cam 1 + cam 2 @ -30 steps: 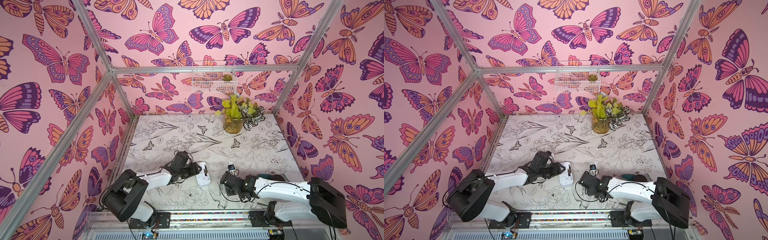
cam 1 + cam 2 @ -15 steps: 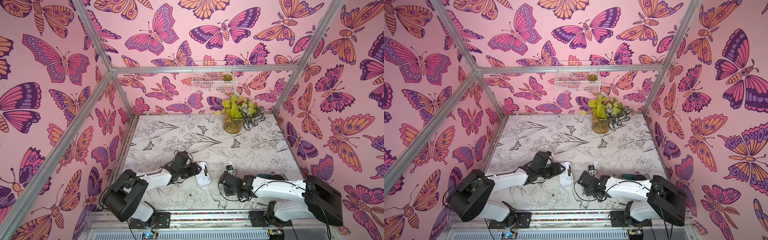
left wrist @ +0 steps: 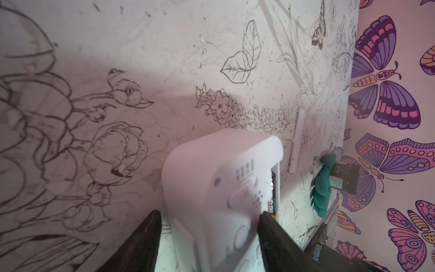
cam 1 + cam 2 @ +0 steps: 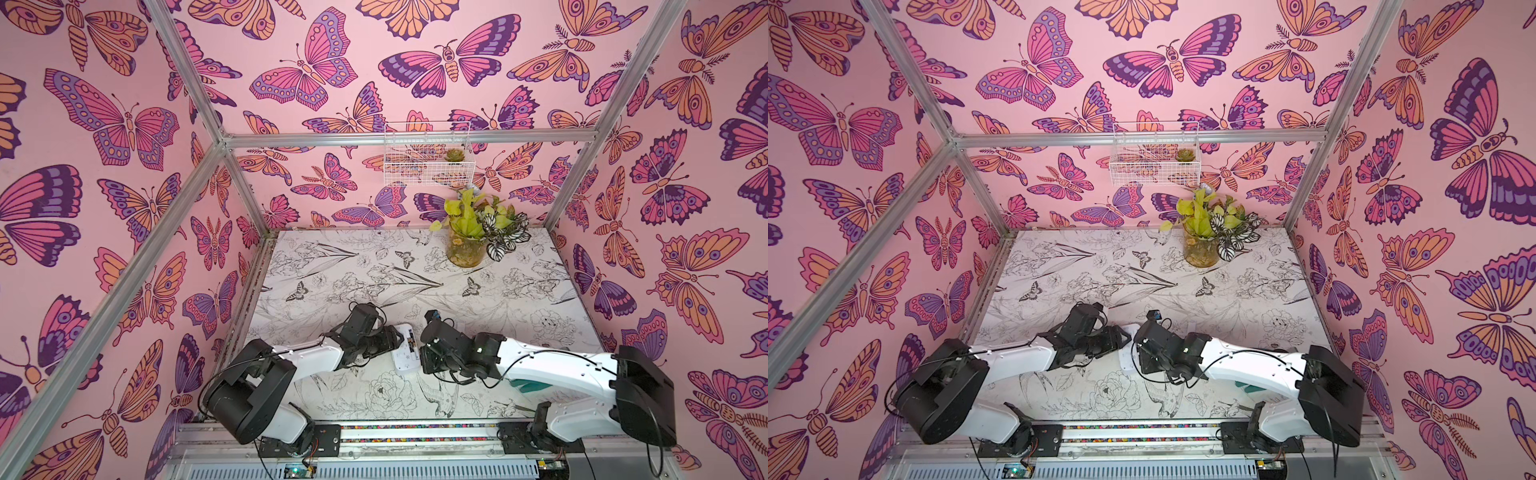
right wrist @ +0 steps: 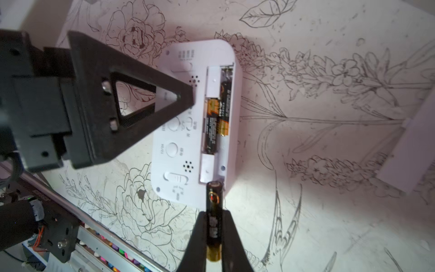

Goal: Insert the battery into the alarm
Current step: Install the battery in the alarm.

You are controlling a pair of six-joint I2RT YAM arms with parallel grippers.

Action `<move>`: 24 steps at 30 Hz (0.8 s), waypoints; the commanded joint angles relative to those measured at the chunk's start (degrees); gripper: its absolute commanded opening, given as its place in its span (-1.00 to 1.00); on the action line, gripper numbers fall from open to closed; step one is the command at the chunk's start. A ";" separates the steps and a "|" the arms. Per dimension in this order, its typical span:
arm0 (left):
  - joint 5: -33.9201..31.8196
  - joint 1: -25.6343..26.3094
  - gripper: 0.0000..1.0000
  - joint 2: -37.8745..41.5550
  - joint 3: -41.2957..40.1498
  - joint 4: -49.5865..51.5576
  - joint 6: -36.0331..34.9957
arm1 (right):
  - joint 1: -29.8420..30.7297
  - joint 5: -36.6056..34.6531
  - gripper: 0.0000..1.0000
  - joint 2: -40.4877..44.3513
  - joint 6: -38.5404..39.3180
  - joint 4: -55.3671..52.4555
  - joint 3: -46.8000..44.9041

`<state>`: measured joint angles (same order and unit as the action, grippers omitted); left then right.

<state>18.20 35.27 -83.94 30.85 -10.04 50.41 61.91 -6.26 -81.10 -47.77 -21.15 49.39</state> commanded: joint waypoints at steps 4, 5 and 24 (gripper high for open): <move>-0.29 0.32 0.34 0.27 -1.31 4.53 -0.67 | 0.58 0.39 -0.90 -4.76 -0.43 0.26 2.87; -0.29 0.33 0.34 0.14 -1.32 4.59 -0.67 | 0.58 -0.11 -0.90 -5.17 -0.54 0.09 3.11; -0.50 0.31 0.34 -0.17 -1.40 4.58 -0.76 | 0.58 -4.24 -0.75 -8.56 -0.83 -3.30 6.16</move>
<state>18.20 35.27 -83.90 30.85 -10.00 50.41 62.13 -9.15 -89.25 -48.18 -22.11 53.95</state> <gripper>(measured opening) 0.669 0.126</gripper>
